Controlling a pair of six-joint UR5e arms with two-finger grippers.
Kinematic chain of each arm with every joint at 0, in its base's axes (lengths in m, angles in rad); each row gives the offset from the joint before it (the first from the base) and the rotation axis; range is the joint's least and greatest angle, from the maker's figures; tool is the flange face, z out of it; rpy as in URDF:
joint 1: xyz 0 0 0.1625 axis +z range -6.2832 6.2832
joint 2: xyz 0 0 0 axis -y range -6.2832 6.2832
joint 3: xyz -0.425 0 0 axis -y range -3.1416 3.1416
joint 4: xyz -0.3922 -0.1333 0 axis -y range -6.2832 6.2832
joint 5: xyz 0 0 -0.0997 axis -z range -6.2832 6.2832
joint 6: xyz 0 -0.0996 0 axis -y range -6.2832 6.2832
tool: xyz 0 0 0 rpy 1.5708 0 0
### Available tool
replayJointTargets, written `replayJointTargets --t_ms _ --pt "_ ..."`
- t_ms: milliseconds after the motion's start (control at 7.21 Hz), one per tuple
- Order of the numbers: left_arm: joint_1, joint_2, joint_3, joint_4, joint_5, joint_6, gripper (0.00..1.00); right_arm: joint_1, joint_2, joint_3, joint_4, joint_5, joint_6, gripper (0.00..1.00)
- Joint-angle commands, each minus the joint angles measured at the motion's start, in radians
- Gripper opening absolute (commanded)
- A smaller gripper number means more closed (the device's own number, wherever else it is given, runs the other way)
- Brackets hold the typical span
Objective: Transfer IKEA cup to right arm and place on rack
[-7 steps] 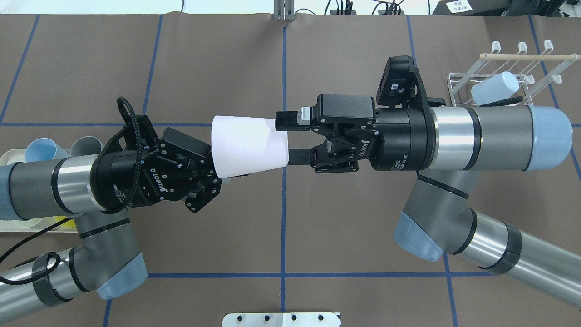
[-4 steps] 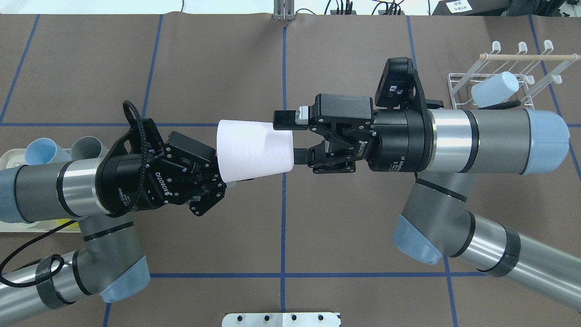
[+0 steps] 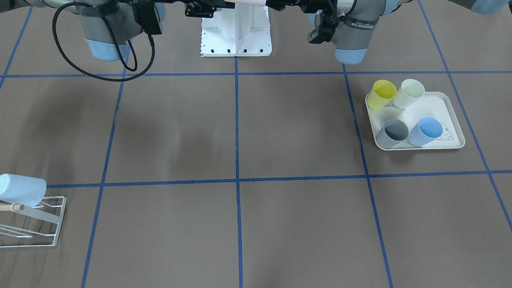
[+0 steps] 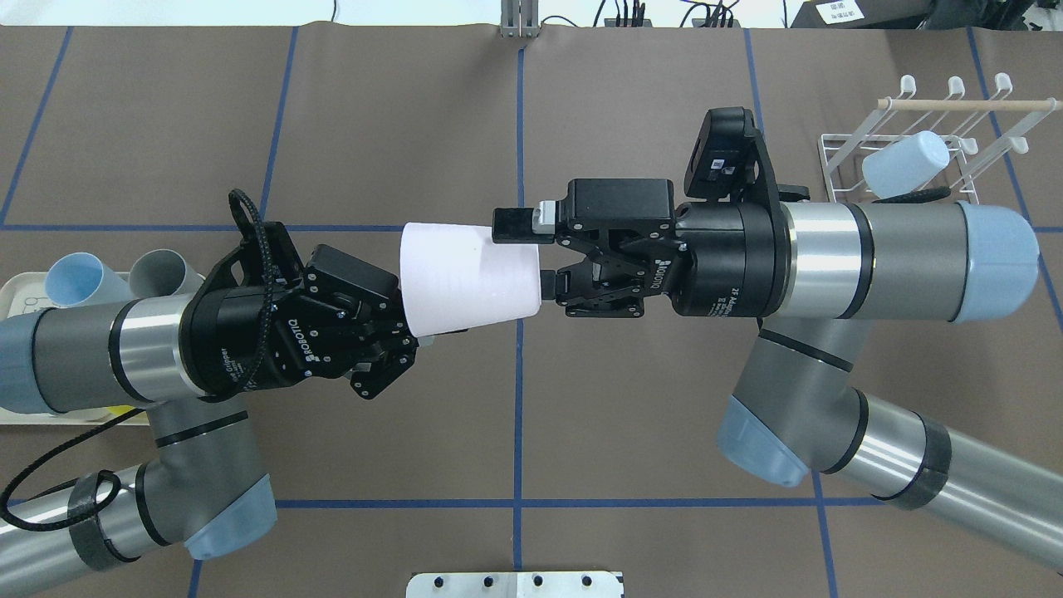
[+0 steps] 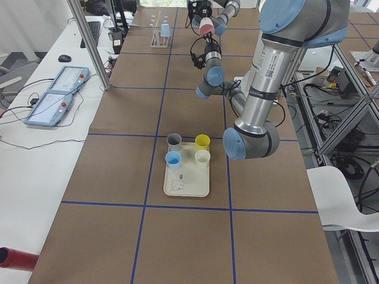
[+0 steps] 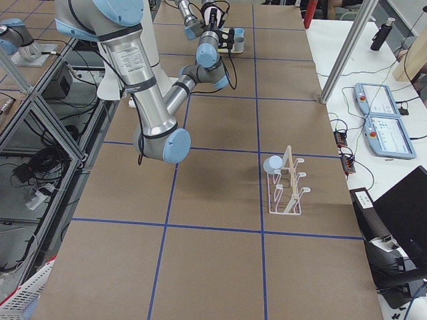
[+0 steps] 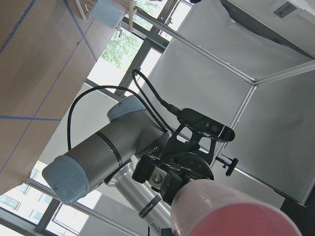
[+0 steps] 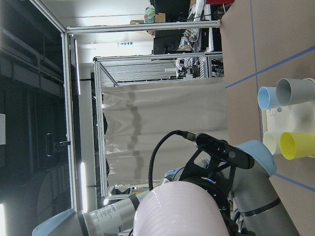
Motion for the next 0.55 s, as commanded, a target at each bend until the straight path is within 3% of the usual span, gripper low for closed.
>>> replayJointTargets --t_ms 0,139,277,416 --pt "0.007 -0.003 0.000 -0.001 0.024 -0.001 0.00 -0.007 0.000 0.000 0.008 -0.011 0.000 0.85" --pt "0.007 -0.002 0.000 -0.001 0.030 -0.001 0.00 -0.010 0.000 0.000 0.010 -0.014 0.000 0.81" --pt "0.007 -0.002 0.000 -0.001 0.031 0.000 0.00 -0.011 0.000 0.002 0.010 -0.014 0.000 0.49" --pt "0.007 0.000 0.000 -0.004 0.031 0.000 0.07 -0.009 -0.003 0.002 0.011 -0.014 0.000 0.27"
